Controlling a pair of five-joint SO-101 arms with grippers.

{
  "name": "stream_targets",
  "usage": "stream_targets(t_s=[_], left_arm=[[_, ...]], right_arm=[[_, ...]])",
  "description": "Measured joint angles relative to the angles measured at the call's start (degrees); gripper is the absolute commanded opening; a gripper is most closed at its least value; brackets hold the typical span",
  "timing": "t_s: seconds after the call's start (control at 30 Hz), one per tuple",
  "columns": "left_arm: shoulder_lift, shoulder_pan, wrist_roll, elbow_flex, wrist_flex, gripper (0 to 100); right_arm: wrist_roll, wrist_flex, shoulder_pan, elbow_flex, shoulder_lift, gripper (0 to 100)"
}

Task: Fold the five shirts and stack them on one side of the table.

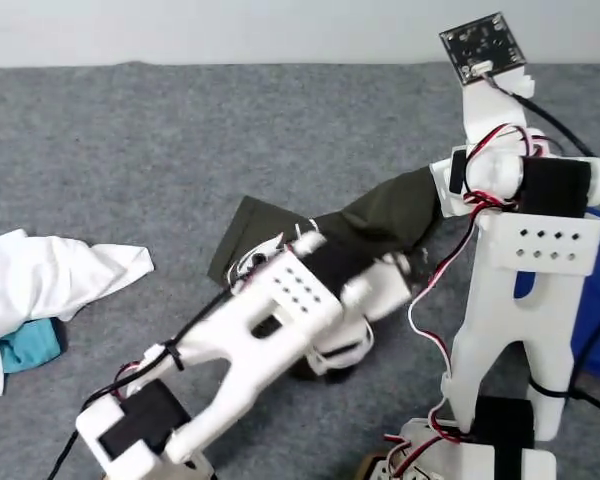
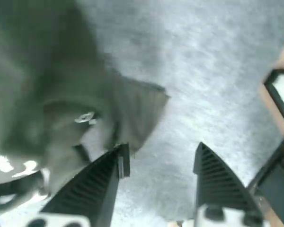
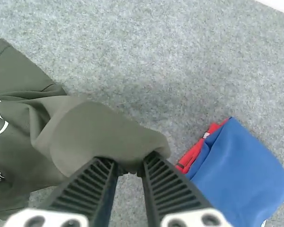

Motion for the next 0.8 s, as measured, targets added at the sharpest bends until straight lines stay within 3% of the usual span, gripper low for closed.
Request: stream_targets(t_s=[0.17, 0.5, 0.8], left_arm=[[0.0, 3.6, 0.9, 5.4, -5.1, 23], [0.0, 3.6, 1.3, 17.1, -18.9, 23], [0.0, -1.7, 1.7, 17.5, -24.4, 23]], right_arm=[[0.0, 0.0, 0.0, 0.0, 0.0, 1.0], [0.0, 0.0, 0.0, 0.0, 0.0, 1.0], [0.0, 0.0, 0.0, 0.0, 0.0, 1.0]])
